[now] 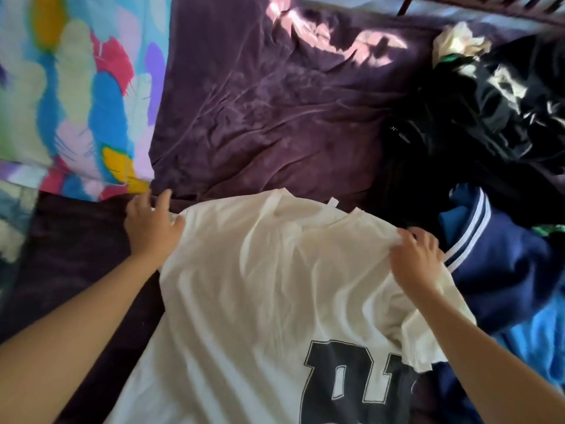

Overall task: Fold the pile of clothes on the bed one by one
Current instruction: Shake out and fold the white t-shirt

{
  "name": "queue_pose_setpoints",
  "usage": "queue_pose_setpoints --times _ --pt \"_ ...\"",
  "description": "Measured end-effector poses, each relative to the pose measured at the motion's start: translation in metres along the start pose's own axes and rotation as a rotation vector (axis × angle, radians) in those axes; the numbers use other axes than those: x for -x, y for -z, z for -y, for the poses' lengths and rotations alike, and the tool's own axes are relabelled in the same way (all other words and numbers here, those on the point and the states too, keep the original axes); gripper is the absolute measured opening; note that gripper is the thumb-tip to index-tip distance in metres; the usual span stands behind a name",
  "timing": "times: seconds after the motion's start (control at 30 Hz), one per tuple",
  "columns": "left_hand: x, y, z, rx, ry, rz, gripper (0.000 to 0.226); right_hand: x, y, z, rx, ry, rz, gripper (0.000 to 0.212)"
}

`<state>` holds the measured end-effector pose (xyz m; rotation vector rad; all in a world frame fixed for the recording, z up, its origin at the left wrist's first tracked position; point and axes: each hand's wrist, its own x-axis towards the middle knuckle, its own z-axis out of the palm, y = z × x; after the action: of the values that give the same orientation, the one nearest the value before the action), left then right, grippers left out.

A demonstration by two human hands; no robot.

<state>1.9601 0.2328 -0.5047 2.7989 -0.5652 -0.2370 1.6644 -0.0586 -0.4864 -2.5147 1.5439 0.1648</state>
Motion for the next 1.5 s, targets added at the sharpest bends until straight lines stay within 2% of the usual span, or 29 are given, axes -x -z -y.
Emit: queue_pose_setpoints --times 0.07,0.17,0.23,0.3,0.33,0.4,0.43,0.47,0.53,0.57,0.63,0.67,0.73,0.77,0.8,0.87,0.9,0.97,1.07,1.1,1.13,1.23,1.27,1.33,1.4,1.43,1.5 --pt "-0.007 -0.008 -0.021 -0.087 -0.164 0.014 0.044 -0.014 -0.007 0.026 -0.006 0.077 0.038 0.042" --pt "-0.031 -0.021 -0.052 -0.174 -0.288 0.223 0.054 -0.038 -0.017 0.043 0.067 0.028 0.207 0.059" --pt "-0.047 -0.032 -0.065 -0.166 -0.234 0.393 0.061 -0.048 -0.020 0.042 0.172 0.012 0.259 0.060" --pt "-0.059 -0.041 -0.073 -0.111 -0.106 0.512 0.059 -0.057 -0.022 0.038 0.256 0.000 0.272 0.046" --pt "-0.061 -0.045 -0.075 -0.068 -0.056 0.533 0.052 -0.061 -0.021 0.036 0.252 -0.006 0.302 0.037" --pt "-0.064 -0.048 -0.075 0.148 -0.007 0.485 0.026 -0.071 -0.013 0.030 0.057 -0.055 0.381 0.013" --pt "-0.065 -0.048 -0.074 0.316 0.006 0.446 0.018 -0.077 -0.008 0.026 -0.136 -0.081 0.426 0.006" --pt "-0.067 -0.044 -0.072 0.483 0.005 0.390 0.014 -0.081 -0.001 0.020 -0.332 -0.080 0.410 0.013" --pt "-0.071 -0.032 -0.069 0.698 -0.035 0.212 0.010 -0.086 0.013 0.014 -0.564 -0.081 0.196 0.009" --pt "-0.073 -0.026 -0.069 0.744 -0.062 0.130 0.012 -0.087 0.018 0.013 -0.572 -0.083 0.086 0.004" --pt "-0.070 -0.018 -0.075 0.723 -0.129 0.069 0.013 -0.088 0.015 0.014 -0.397 -0.098 0.033 0.021" --pt "-0.066 -0.018 -0.078 0.610 -0.146 0.083 0.019 -0.084 0.012 0.015 -0.241 -0.110 0.093 0.035" --pt "-0.051 -0.026 -0.079 0.186 -0.157 0.179 0.054 -0.067 0.007 0.018 -0.026 -0.108 0.194 0.059" --pt "-0.040 -0.028 -0.077 0.029 -0.153 0.204 0.066 -0.056 0.006 0.018 -0.001 -0.107 0.185 0.064" --pt "-0.026 -0.030 -0.072 -0.032 -0.154 0.179 0.070 -0.043 0.006 0.014 -0.006 -0.100 0.143 0.065" --pt "0.006 -0.030 -0.055 -0.011 -0.156 0.078 0.067 -0.009 0.003 -0.001 -0.033 -0.075 0.015 0.064" --pt "0.021 -0.031 -0.040 -0.014 -0.143 0.032 0.064 0.010 0.001 -0.012 -0.048 -0.099 -0.039 0.065" --pt "0.044 -0.031 -0.009 -0.038 -0.029 -0.007 0.066 0.048 -0.005 -0.039 -0.104 -0.265 -0.099 0.071" --pt "0.052 -0.023 0.034 0.105 0.425 0.035 0.059 0.093 -0.013 -0.071 -0.366 -0.625 -0.071 0.081" --pt "0.051 -0.020 0.044 0.188 0.558 0.074 0.058 0.102 -0.016 -0.077 -0.520 -0.709 -0.048 0.077" --pt "0.052 -0.015 0.050 0.269 0.616 0.119 0.056 0.108 -0.017 -0.080 -0.679 -0.774 -0.015 0.068" --pt "0.059 -0.007 0.055 0.485 0.564 0.170 0.044 0.111 -0.009 -0.082 -1.022 -0.895 0.066 0.021" --pt "0.063 -0.003 0.052 0.569 0.568 0.164 0.042 0.109 -0.002 -0.083 -1.081 -0.909 0.050 0.014" --pt "0.071 -0.001 0.047 0.699 0.571 0.152 0.042 0.100 0.016 -0.089 -1.162 -0.895 -0.037 0.008" --pt "0.082 0.000 0.041 0.717 0.553 0.163 0.043 0.090 0.038 -0.099 -1.179 -0.858 -0.113 0.013" --pt "0.089 0.001 0.039 0.706 0.539 0.164 0.043 0.084 0.048 -0.106 -1.163 -0.831 -0.123 0.003" --pt "0.102 0.002 0.035 0.709 0.530 0.148 0.042 0.072 0.059 -0.121 -1.082 -0.787 -0.109 0.025"
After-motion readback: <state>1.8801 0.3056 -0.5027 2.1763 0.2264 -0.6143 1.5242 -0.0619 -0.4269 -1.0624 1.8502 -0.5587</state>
